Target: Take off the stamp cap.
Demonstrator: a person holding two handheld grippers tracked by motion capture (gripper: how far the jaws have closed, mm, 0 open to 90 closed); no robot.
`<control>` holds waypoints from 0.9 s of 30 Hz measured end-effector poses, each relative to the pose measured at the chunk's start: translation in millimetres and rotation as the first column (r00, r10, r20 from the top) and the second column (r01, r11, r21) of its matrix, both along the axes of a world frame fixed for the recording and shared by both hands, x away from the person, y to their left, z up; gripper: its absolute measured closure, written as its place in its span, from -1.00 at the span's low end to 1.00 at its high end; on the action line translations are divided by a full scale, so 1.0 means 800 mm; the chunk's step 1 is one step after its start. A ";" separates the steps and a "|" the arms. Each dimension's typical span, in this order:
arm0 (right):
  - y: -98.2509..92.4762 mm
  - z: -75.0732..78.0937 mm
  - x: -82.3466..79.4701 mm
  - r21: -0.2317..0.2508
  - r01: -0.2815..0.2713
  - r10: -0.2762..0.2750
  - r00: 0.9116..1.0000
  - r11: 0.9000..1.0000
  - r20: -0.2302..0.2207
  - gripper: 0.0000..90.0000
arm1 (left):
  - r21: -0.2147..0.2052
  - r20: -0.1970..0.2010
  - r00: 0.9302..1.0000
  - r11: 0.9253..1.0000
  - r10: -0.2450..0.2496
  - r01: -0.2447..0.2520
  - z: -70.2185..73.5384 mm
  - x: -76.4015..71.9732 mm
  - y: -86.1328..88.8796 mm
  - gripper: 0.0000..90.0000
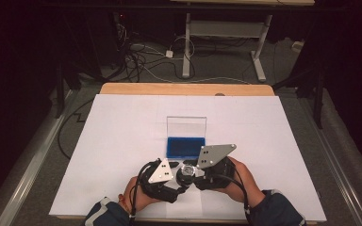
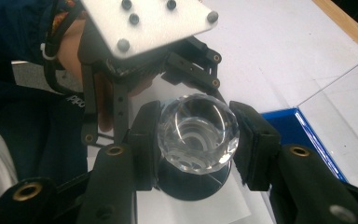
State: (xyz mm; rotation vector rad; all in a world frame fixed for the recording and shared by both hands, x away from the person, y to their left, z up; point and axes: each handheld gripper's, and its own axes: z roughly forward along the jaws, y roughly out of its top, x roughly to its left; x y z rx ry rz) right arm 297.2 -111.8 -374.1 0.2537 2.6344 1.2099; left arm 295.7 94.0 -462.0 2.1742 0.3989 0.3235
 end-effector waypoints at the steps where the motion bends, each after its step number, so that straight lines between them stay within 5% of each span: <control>1: 0.001 -0.001 0.001 -0.002 -0.002 0.002 1.000 1.000 -0.003 0.25 | 0.002 0.000 1.000 1.000 -0.004 0.004 -0.001 0.000 -0.001 -0.57; 8: 0.004 -0.008 0.002 -0.004 0.012 -0.012 1.000 1.000 -0.003 0.25 | 0.000 -0.002 1.000 1.000 -0.021 0.021 -0.002 -0.001 -0.002 -0.53; 16: 0.002 -0.010 0.002 0.003 0.011 -0.011 1.000 1.000 -0.006 0.25 | 0.007 0.007 1.000 1.000 -0.028 0.028 -0.002 -0.004 -0.002 -0.20; 27: -0.001 -0.014 0.004 0.004 0.002 -0.001 1.000 1.000 -0.024 0.25 | 0.021 0.024 1.000 1.000 0.005 -0.005 -0.002 -0.004 -0.002 -0.41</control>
